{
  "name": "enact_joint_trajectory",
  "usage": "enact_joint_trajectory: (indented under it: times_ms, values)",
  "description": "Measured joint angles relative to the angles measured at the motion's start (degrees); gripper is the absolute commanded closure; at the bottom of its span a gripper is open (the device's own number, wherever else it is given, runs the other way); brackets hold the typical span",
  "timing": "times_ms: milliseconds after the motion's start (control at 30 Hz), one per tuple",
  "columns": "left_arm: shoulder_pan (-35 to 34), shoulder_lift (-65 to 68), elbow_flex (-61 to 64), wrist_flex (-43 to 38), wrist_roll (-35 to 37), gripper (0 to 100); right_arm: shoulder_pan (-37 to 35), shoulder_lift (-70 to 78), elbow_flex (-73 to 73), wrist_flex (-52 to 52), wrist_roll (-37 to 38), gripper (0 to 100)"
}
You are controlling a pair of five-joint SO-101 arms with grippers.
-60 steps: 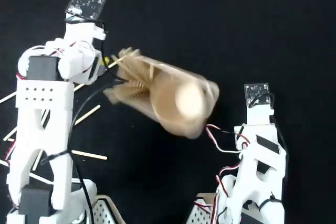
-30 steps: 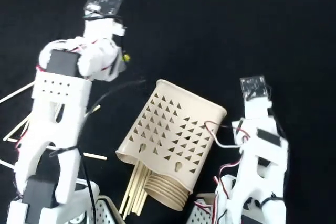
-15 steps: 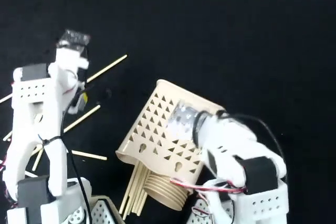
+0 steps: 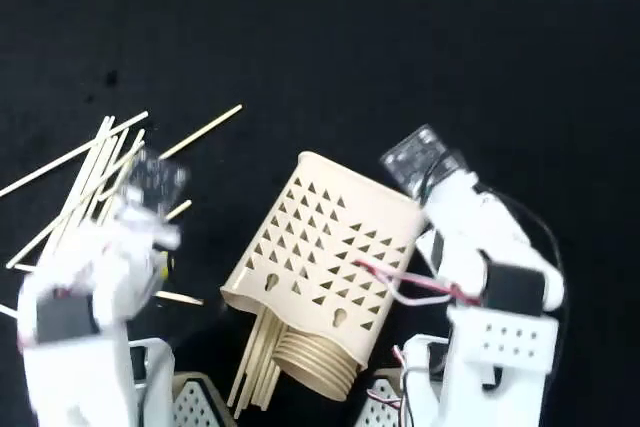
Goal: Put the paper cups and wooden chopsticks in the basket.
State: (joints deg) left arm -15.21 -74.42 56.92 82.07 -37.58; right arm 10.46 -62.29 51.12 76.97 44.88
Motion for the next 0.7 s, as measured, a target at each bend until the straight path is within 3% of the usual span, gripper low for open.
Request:
enact_joint_trajectory:
  times_ms: [200,400,700]
  values:
    - [3.0,-27.9,9.0,5.2,-7.9,76,2.1,13.8,-4.7,-1.6,-7.7,76.8]
    - [11.8,-22.7,8.0,7.6,-16.0,76,-0.6,35.3,-18.1,-1.6,-13.8,76.8]
    - [29.0,-8.0,-6.4,17.5,-23.1,77,-2.9,63.6,-37.8,1.6,-18.3,76.8]
